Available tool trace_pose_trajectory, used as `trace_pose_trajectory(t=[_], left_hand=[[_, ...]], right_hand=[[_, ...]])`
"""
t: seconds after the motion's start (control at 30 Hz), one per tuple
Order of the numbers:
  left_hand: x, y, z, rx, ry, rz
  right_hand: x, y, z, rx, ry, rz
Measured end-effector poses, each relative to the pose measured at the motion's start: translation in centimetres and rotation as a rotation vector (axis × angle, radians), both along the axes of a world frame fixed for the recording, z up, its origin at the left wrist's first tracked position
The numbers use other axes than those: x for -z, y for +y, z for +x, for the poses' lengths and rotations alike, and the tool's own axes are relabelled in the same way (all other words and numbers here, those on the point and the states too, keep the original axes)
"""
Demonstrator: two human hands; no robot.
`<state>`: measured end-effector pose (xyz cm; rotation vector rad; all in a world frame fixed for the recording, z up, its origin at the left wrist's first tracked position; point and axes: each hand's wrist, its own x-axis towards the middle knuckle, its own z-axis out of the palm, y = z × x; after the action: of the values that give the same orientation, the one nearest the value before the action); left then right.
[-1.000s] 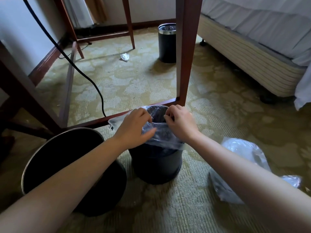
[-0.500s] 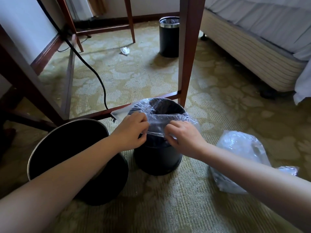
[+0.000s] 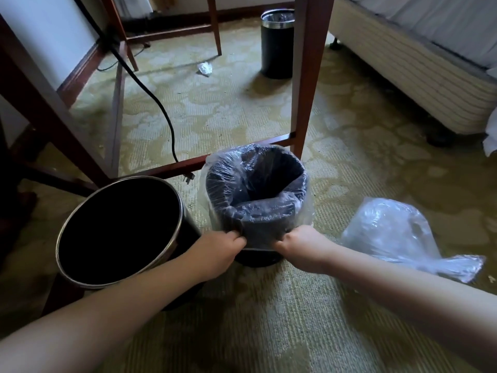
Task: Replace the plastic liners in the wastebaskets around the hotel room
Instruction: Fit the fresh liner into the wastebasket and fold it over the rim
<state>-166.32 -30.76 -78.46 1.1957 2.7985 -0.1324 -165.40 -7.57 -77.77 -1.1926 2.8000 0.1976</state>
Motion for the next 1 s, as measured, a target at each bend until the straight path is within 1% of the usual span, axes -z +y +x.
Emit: trace_pose_trajectory(t=[0.03,0.1,0.13,0.17,0.23,0.27,0.33,0.4,0.47,0.53,0.6,0.63,0.67,0.7,0.73,0.8,0.9,1.0], left_hand=[[0.2,0.6,0.0,-0.041,-0.016,-0.068],[0.5,1.6,-0.1,-0.108,-0.111,-0.184],[0.4,1.9,-0.2,-0.129,-0.151,-0.2],[0.0,2.2,-0.1,-0.127,-0.165,-0.169],[-1.0,1.9,-0.1,-0.032,-0.067,0.054],[-1.3,1.7,-0.1,0.041,0.006,0.161],[-2.3,1.3,-0.2,0.14,0.124,0.346],[-3.4,1.5,-0.8,0.134,0.214,0.468],[-4.5,1.7,-2.0,0.077,0.278,0.52],[-5.2,1.7,-3.5,0.012,0.247,0.48],[-5.2,1.8,-4.5,-0.019,0.058,0.41],[-5.0,1.9,-4.7,-0.025,-0.056,0.35],[-4.8,2.2,-4.6,-0.019,-0.127,0.252],[-4.4,2.4,-4.6,-0.01,-0.148,0.123],[-4.2,2.6,-4.5,-0.015,-0.147,0.004],[-4.1,2.9,-4.7,-0.057,-0.111,-0.124],[-4.0,2.7,-5.3,-0.083,-0.033,-0.213],[-3.8,2.6,-5.5,-0.059,0.031,-0.241]], right_hand=[[-0.2,-0.1,-0.1,0.052,-0.072,0.092],[-0.3,-0.1,-0.2,0.083,-0.151,0.178],[-0.3,0.0,-0.2,0.078,-0.163,0.178],[-0.4,0.2,-0.2,0.071,-0.17,0.15],[-0.8,0.7,-0.1,0.013,-0.064,-0.045],[-0.9,1.0,-0.1,-0.024,0.011,-0.197],[-1.5,1.4,-0.1,-0.031,0.1,-0.449],[-2.1,1.8,-0.8,-0.003,0.212,-0.563],[-3.1,2.3,-2.1,0.061,0.295,-0.586],[-4.1,2.8,-3.4,0.104,0.287,-0.54],[-4.0,3.0,-4.0,0.067,0.24,-0.464],[-3.8,2.9,-4.0,0.033,0.202,-0.414],[-3.3,2.6,-4.0,-0.006,0.171,-0.364],[-2.7,2.4,-3.9,-0.035,0.141,-0.309],[-2.2,2.3,-3.8,-0.056,0.125,-0.264],[-1.9,2.6,-4.2,-0.043,0.101,-0.204],[-2.1,4.1,-5.9,0.034,0.143,-0.16],[-2.1,4.9,-6.5,0.074,0.146,-0.11]])
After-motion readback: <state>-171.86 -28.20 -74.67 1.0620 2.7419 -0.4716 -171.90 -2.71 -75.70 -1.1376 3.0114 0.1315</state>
